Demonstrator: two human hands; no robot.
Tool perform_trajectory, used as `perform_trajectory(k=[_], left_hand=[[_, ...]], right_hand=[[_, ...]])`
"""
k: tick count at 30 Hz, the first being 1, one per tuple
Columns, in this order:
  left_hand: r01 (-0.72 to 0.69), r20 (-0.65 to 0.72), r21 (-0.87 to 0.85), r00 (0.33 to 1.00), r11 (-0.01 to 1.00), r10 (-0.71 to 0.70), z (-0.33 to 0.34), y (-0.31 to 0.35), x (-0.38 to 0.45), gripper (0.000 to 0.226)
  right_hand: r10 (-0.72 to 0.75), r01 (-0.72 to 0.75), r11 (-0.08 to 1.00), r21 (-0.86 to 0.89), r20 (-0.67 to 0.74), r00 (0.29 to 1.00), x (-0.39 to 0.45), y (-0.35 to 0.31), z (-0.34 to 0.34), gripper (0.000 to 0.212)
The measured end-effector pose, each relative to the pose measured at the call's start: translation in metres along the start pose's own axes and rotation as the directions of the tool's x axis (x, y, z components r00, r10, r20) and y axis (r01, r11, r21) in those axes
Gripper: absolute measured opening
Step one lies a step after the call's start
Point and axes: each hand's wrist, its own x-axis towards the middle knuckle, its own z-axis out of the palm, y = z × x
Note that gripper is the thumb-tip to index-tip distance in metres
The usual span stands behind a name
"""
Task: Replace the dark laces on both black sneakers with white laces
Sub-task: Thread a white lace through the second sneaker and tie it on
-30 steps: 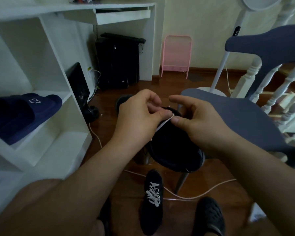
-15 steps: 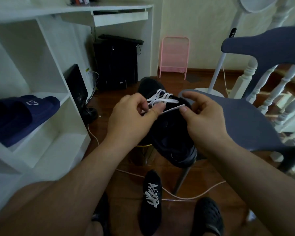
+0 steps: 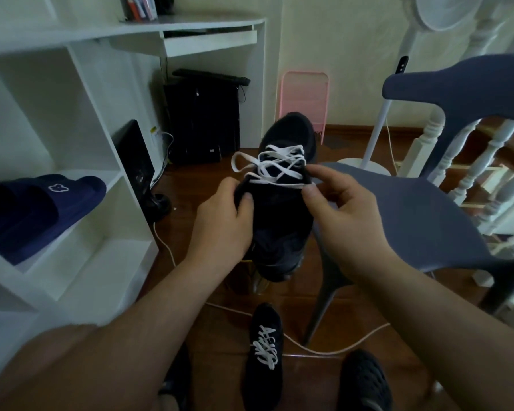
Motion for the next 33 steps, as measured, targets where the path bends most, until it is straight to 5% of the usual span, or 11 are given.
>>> perform_trajectory(k=[4,14,19,22,24,27,29,33], left_hand=[[-0.035,-0.027,0.037,0.999,0.999,0.036,-0.001,-0.003,0.000,0.013],[-0.121,-0.059,0.117,0.990,0.986,0.128,-0.001,-0.006,0.000,0.018],[-0.039,-0.061,0.192,0.997,0.981,0.052,-0.006,-0.015,0.010,0.018],[-0.013,-0.048,0.204,0.999,0.979,0.023,-0.004,-0.016,0.010,0.020],[-0.030,-0.036,0.207,0.999,0.978,0.038,-0.003,-0.016,0.008,0.019],[-0.063,-0.022,0.212,0.997,0.975,0.069,-0.003,-0.013,0.005,0.018],[-0.079,-0.015,0.240,0.996,0.968,0.085,-0.003,-0.011,0.003,0.017],[-0.091,-0.011,0.273,0.995,0.958,0.098,-0.001,-0.012,0.002,0.015]], right_hand=[[0.101,-0.105,0.965,0.240,0.031,0.994,0.006,-0.001,-0.005,0.027],[0.307,-0.316,0.880,0.355,0.085,0.948,0.019,0.003,-0.011,0.018],[0.523,-0.393,0.684,0.614,-0.037,0.852,0.046,0.004,-0.042,0.023],[0.544,-0.459,0.522,0.719,0.134,0.828,0.046,0.006,-0.042,0.025],[0.518,-0.526,0.562,0.638,0.225,0.825,0.040,0.005,-0.035,0.020],[0.328,-0.341,0.939,0.032,0.200,0.923,0.035,0.008,-0.028,0.015],[0.183,-0.068,0.915,-0.398,0.261,0.948,0.035,0.012,-0.025,0.009],[0.202,0.091,0.788,-0.608,0.396,0.896,0.037,0.012,-0.029,0.019]])
